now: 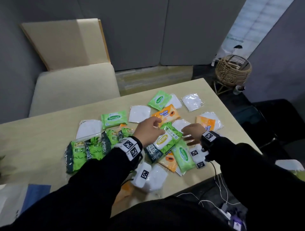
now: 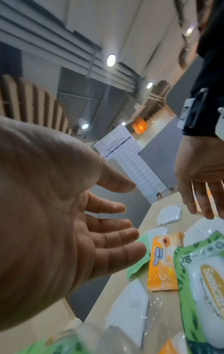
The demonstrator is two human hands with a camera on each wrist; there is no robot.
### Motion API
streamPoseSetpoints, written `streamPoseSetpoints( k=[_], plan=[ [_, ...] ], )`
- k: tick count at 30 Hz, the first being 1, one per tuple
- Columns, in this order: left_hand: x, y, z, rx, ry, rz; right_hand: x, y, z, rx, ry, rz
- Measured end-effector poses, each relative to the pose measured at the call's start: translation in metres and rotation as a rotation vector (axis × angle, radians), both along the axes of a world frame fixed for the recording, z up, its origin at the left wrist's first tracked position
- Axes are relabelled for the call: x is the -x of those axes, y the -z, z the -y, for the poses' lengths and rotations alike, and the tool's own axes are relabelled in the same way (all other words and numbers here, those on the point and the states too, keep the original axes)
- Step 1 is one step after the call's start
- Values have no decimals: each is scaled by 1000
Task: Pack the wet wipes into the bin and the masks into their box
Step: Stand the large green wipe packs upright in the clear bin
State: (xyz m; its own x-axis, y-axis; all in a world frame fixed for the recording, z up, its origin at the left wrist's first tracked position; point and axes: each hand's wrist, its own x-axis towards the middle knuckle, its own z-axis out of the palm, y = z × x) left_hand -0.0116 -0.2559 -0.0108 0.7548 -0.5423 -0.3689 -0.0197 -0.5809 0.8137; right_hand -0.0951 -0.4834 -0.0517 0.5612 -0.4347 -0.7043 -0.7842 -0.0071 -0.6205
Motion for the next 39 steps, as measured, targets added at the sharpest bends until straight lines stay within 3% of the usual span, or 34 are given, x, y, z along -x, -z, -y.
streamPoseSetpoints(
  k=[3,8,13,19,25,30,36,39],
  plan=[
    [2,20,30,-193,90,48,2,26,-2,-130,74,-93],
    [0,54,65,-453,62,-15,-4,78,-15,-269,174,-91],
    [4,78,78,-712,42,-44,-8,83,-23,-357,189,-67],
    [-2,89,76,-843,14,-48,-14,79,-5,-341,163,-37],
    [-2,95,76,-728,-35,-142,-17,74,15,-290,86,95],
    [-3,70,71,-463,-112,-200,-30,68,37,-253,43,101],
    [-22,-1,39,-211,-107,-12,-43,78,53,-113,-10,36],
    [-44,-32,-1,-311,-102,87,-45,82,63,-68,-6,49]
  ],
)
